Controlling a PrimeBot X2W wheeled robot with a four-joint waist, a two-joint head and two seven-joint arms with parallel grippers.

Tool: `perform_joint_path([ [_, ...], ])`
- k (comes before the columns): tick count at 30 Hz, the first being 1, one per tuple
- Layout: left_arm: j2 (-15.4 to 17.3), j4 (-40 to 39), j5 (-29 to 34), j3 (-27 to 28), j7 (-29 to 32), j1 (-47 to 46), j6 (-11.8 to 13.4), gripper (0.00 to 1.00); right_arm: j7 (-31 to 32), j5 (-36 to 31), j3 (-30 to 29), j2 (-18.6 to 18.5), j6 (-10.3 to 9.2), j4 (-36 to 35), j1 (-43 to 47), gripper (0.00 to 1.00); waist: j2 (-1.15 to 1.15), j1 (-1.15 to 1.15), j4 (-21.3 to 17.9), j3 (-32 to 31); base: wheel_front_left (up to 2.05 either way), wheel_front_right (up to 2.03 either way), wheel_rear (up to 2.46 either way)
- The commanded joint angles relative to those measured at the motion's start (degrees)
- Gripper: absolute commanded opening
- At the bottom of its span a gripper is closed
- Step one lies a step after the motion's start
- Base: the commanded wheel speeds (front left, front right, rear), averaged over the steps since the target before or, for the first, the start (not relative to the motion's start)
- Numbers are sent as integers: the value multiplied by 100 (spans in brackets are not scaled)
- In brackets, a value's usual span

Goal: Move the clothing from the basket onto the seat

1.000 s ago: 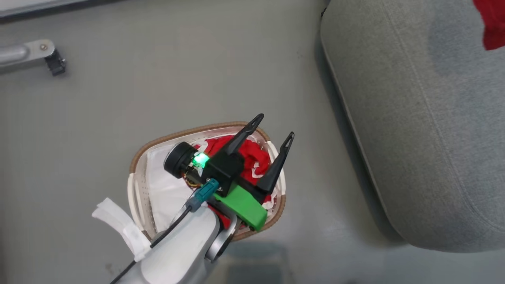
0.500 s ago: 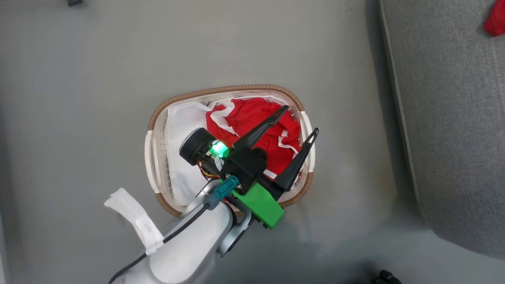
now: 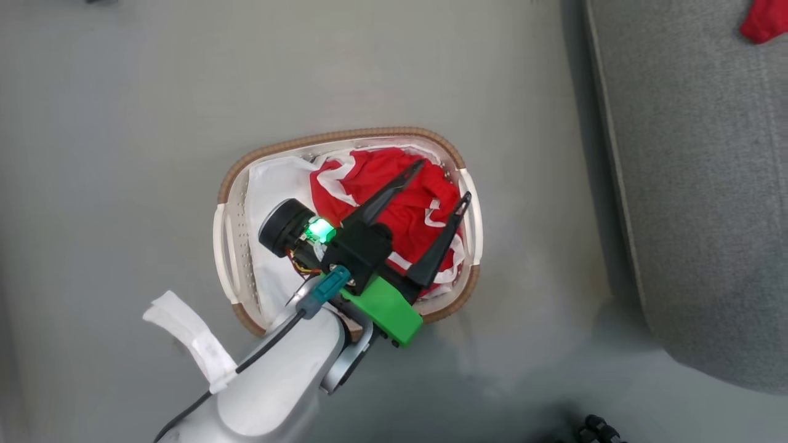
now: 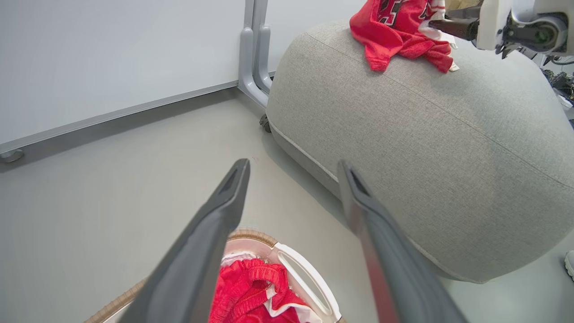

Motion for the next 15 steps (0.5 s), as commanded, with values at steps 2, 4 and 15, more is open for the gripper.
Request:
perform_joint_path([
  [2,32,61,-101,64,-78,103,36,100,-170,100,31,79,-8,-51,286,100,0,-1,-117,-234,0,0,0],
  [4,38,102,-146,124,-131,156,64,100,-255,145,122,117,-8,-175,496,100,0,-1,-168,-385,0,0,0],
  [15,57,392,-405,625,-352,551,227,100,-351,630,312,418,-8,-1251,1402,100,0,-1,-183,-1543,0,0,0],
])
